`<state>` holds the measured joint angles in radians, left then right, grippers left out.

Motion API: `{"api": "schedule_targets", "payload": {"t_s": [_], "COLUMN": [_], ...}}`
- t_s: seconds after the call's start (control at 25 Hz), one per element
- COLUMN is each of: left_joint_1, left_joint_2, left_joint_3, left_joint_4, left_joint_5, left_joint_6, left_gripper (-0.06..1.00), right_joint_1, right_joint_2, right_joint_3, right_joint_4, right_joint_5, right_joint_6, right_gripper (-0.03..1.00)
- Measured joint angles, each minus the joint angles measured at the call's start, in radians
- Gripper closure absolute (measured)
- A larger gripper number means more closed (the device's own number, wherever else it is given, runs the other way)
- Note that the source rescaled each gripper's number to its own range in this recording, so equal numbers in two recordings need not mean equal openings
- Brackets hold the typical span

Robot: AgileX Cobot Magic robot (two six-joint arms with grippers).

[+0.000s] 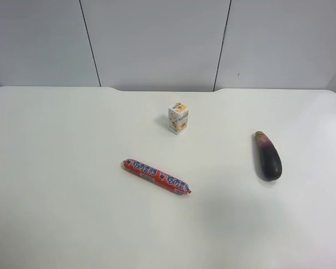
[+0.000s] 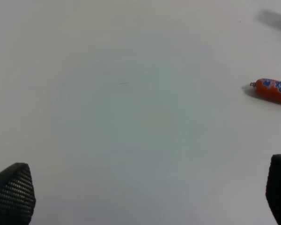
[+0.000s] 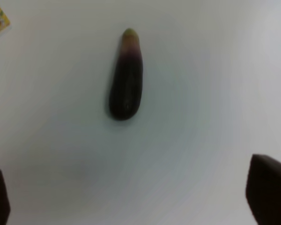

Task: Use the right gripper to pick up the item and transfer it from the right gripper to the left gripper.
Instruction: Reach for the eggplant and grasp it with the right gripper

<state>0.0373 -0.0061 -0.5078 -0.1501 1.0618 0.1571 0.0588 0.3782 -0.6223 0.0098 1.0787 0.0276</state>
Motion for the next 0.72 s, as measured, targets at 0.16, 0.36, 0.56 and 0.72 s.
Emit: {"api": "schedule_targets", "payload": {"t_s": [0.16, 0.36, 0.56, 0.72], "left_joint_1": [0.000, 0.000, 0.000, 0.000], "left_joint_2": [0.000, 0.000, 0.000, 0.000], "left_joint_3": [0.000, 0.000, 0.000, 0.000], "left_joint_4": [0.000, 0.000, 0.000, 0.000], "left_joint_5": [0.000, 0.000, 0.000, 0.000], "left_joint_6": [0.000, 0.000, 0.000, 0.000], "left_gripper": [-0.06, -0.06, -0.06, -0.06], "right_joint_1": [0.000, 0.000, 0.000, 0.000], "right_joint_2": [0.154, 0.361, 0.570, 0.732], "right_joint_3": [-0.037, -0.082, -0.143, -0.194], "right_joint_4": [0.000, 0.006, 0.038, 0.041], "right_joint_5": [-0.025, -0.035, -0.038, -0.045], "right_joint_6": [0.013, 0.043, 0.048, 0.048], "right_gripper": [-0.03, -0.03, -0.03, -0.03]}}
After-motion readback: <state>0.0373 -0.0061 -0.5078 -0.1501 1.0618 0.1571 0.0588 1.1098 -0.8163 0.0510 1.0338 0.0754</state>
